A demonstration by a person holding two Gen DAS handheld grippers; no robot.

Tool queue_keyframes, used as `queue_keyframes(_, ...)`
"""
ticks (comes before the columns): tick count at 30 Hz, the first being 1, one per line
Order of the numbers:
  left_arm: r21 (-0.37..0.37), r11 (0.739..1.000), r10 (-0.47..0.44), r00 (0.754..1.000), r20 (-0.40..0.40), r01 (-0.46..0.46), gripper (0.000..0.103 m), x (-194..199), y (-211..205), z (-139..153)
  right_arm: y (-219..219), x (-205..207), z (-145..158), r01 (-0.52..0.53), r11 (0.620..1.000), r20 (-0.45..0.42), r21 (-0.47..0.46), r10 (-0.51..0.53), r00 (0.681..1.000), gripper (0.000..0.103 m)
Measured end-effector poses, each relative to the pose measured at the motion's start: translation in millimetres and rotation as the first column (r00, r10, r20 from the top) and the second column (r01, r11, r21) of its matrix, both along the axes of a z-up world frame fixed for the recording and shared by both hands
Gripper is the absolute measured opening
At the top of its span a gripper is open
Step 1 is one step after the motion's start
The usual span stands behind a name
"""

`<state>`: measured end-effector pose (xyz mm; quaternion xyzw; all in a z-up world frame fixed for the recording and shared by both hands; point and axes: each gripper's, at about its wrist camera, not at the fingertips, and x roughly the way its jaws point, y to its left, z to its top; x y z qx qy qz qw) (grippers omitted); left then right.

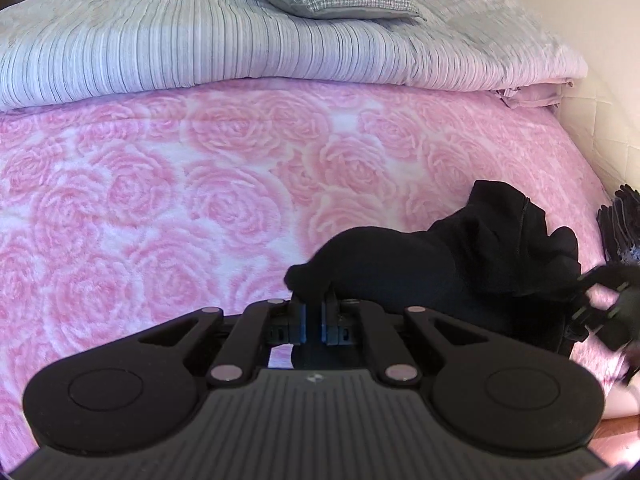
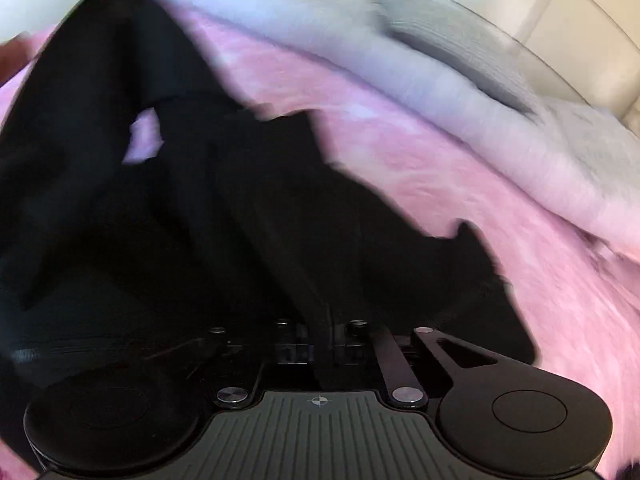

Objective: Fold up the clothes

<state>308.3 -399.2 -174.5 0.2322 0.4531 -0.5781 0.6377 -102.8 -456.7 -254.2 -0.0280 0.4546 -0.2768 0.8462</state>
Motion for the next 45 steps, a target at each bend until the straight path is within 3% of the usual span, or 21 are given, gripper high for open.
queue_keyframes(3, -0.031, 0.999, 0.024, 1.0, 0.001, -0.024, 0.005, 20.5, 11.8, 13.8, -20.2, -58.3, 48.6, 0.179, 0.98, 0.021, -0.084, -0.178, 0.984, 0.004)
queue_keyframes(5, -0.057, 0.997, 0.052, 0.999, 0.007, -0.052, 0.005, 35.5, 22.8, 26.9, -40.7, -114.3, 84.4, 0.379, 0.919, 0.043, -0.106, -0.377, 0.925, 0.004)
queue_keyframes(7, -0.08, 0.993, 0.089, 0.996, 0.021, -0.087, 0.005, 53.3, 39.1, 42.5, -56.3, -170.8, 115.7, 0.568, 0.818, 0.093, -0.089, -0.561, 0.822, 0.004)
queue_keyframes(10, -0.108, 0.983, 0.152, 0.987, 0.054, -0.146, 0.005, 83.8, 72.4, 67.3, -69.0, -249.3, 155.0, 0.774, 0.633, 0.182, 0.007, -0.762, 0.621, 0.004)
queue_keyframes(13, -0.095, 0.972, 0.226, 0.969, 0.102, -0.217, 0.005, 109.4, 105.6, 70.5, -67.9, -276.4, 161.1, 0.828, 0.544, 0.223, 0.138, -0.831, 0.509, 0.004)
queue_keyframes(17, 0.02, 0.976, 0.213, 0.968, 0.13, -0.218, 0.005, 111.6, 114.2, 46.6, -76.0, -256.3, 132.1, 0.829, 0.529, 0.191, 0.181, -0.846, 0.498, 0.004)
queue_keyframes(21, 0.134, 0.966, 0.197, 0.968, 0.157, -0.219, 0.015, 113.9, 122.7, 22.6, -86.3, -258.7, 99.1, 0.872, 0.465, 0.084, 0.155, -0.886, 0.457, 0.004)
queue_keyframes(24, 0.151, 0.971, 0.159, 0.97, 0.182, -0.188, 0.018, 106.8, 118.6, 26.4, -87.1, -281.8, 79.0, 0.927, 0.327, -0.079, 0.182, -0.935, 0.346, 0.01)
queue_keyframes(25, 0.148, 0.973, 0.146, 0.968, 0.206, -0.178, 0.021, 101.7, 113.7, 29.6, -86.9, -290.0, 73.0, 0.941, 0.273, -0.139, 0.201, -0.943, 0.303, 0.024)
queue_keyframes(26, 0.143, 0.975, 0.131, 0.962, 0.241, -0.169, 0.024, 96.2, 108.8, 33.0, -82.3, -293.9, 72.2, 0.951, 0.247, -0.168, 0.186, -0.946, 0.279, 0.043)
queue_keyframes(28, 0.124, 0.98, 0.111, 0.949, 0.296, -0.154, 0.035, 87.9, 94.5, 37.7, -72.4, -297.7, 73.1, 0.962, 0.227, -0.205, 0.149, -0.945, 0.255, 0.053)
queue_keyframes(29, 0.116, 0.983, 0.102, 0.948, 0.3, -0.143, 0.038, 84.4, 83.8, 38.2, -67.3, -296.7, 73.7, 0.96, 0.231, -0.219, 0.157, -0.94, 0.262, 0.053)
queue_keyframes(31, 0.11, 0.989, 0.068, 0.958, 0.279, -0.102, 0.047, 79.7, 57.4, 32.2, -60.8, -286.5, 73.5, 0.938, 0.267, -0.245, 0.22, -0.916, 0.318, 0.053)
queue_keyframes(36, 0.119, 0.99, -0.099, 0.971, 0.217, 0.075, 0.053, 45.1, -22.7, -11.5, -63.2, -220.4, 85.1, 0.815, 0.49, -0.183, 0.309, -0.81, 0.556, 0.053)
queue_keyframes(39, 0.142, 0.976, -0.189, 0.967, 0.169, 0.165, 0.055, 20.8, -69.0, -48.4, -87.2, -179.0, 85.0, 0.665, 0.639, -0.051, 0.386, -0.705, 0.707, 0.053)
queue_keyframes(42, 0.16, 0.951, -0.287, 0.945, 0.154, 0.263, 0.058, 0.6, -105.1, -79.9, -120.0, -128.4, 62.6, 0.431, 0.78, 0.067, 0.453, -0.512, 0.856, 0.053)
queue_keyframes(43, 0.165, 0.942, -0.319, 0.935, 0.157, 0.294, 0.058, -4.2, -114.1, -89.0, -130.0, -110.3, 52.4, 0.355, 0.815, 0.098, 0.458, -0.444, 0.891, 0.053)
queue_keyframes(45, 0.173, 0.919, -0.382, 0.91, 0.162, 0.355, 0.058, -13.8, -132.2, -107.3, -151.8, -78.5, 25.4, 0.23, 0.843, 0.133, 0.487, -0.332, 0.934, 0.054)
